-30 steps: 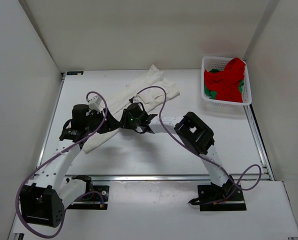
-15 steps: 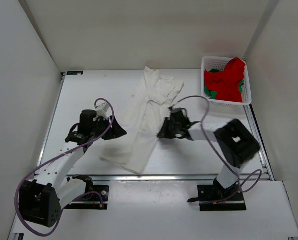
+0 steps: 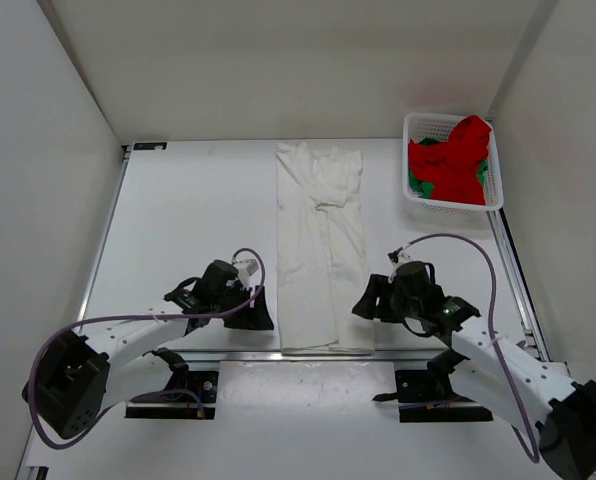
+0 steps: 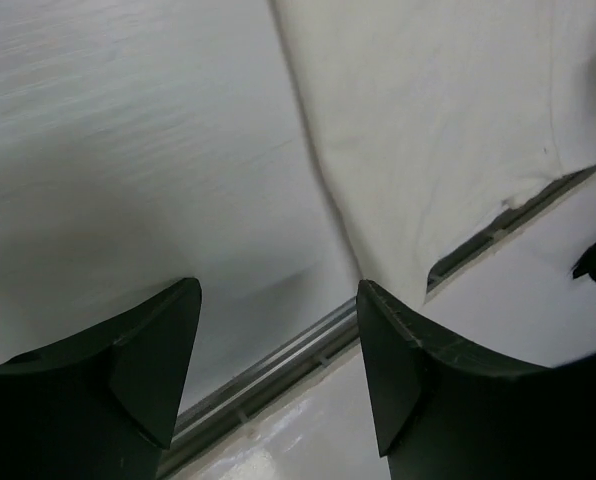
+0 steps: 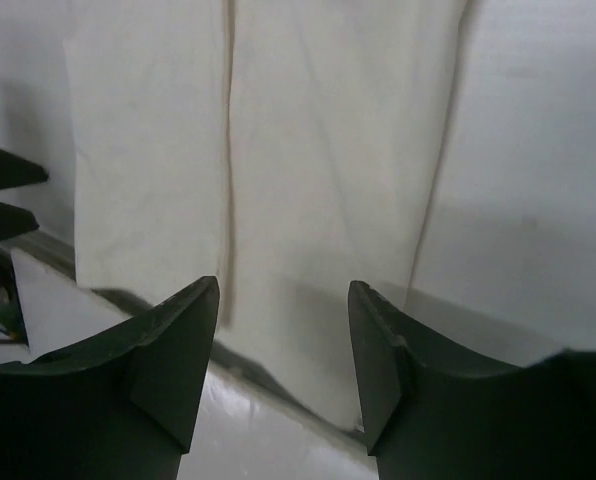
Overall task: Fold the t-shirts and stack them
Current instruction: Rotate the tshirt 90 degrees, then grab the bottom of the folded rectangular tshirt with both arms
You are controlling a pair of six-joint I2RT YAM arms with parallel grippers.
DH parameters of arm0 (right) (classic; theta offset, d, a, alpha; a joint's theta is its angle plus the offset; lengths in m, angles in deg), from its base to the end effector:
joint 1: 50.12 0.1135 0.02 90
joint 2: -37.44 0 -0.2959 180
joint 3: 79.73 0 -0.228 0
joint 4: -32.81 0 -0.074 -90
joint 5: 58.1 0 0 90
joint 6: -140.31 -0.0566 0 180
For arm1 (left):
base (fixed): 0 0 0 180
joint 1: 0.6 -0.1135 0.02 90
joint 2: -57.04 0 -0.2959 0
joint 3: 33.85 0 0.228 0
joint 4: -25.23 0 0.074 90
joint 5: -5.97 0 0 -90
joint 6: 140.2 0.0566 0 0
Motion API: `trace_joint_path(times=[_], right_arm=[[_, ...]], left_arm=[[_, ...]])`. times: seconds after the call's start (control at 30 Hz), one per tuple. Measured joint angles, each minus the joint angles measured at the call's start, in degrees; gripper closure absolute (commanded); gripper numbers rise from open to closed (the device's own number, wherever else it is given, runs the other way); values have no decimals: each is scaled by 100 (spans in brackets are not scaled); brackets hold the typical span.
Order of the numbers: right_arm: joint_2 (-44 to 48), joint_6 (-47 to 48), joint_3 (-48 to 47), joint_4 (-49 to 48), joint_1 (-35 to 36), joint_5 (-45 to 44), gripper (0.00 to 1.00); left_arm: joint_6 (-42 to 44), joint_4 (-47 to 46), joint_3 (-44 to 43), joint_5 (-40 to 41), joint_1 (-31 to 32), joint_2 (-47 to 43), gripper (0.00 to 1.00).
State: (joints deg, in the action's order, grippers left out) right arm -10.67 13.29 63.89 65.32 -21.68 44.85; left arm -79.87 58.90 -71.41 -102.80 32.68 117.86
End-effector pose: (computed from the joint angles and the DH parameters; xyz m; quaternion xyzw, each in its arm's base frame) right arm 0.1155 0.0770 0.1973 0.0248 0.9162 0.2963 0.2688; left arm 0.1194 -0.1002 0.1749 0.0762 0.9439 -0.2799 0.1579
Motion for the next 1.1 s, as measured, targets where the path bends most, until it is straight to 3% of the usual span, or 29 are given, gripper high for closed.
trace_joint_path(times=[0.17, 0.3, 0.43, 0.63, 0.77, 0.83, 0.9, 1.0, 1.1], right_arm=[[841, -623, 9, 1259, 942, -704, 51], [1152, -1204, 9, 2037, 1508, -1215, 54], [1447, -1582, 50, 2573, 1528, -1381, 61], [1543, -1753, 396, 2553, 1486, -1204, 59], [1488, -1755, 715, 2262, 1340, -883, 72], [1506, -1779, 911, 2087, 1163, -608, 91], [1615, -1788, 1001, 1921, 1099, -409, 99], [1810, -1864, 1058, 1823, 1172, -345, 100], [1937, -2044, 1034, 1784, 1556, -452, 100]], left_arm=[[-509, -717, 17, -15, 962, 330, 23], [-872, -1257, 17, -72, 1226, 627, 25], [-1032, -1526, 17, -61, 1314, 831, 34], [-1224, -1895, 20, -57, 1631, 1154, 45], [-1327, -2081, 118, -70, 1705, 1193, 58], [-1335, -2079, 155, -70, 1709, 1193, 72], [-1364, -2052, 216, -72, 1705, 1185, 82], [-1390, -1963, 361, -114, 1650, 994, 93], [-1386, -1606, 579, -149, 1475, 459, 97]])
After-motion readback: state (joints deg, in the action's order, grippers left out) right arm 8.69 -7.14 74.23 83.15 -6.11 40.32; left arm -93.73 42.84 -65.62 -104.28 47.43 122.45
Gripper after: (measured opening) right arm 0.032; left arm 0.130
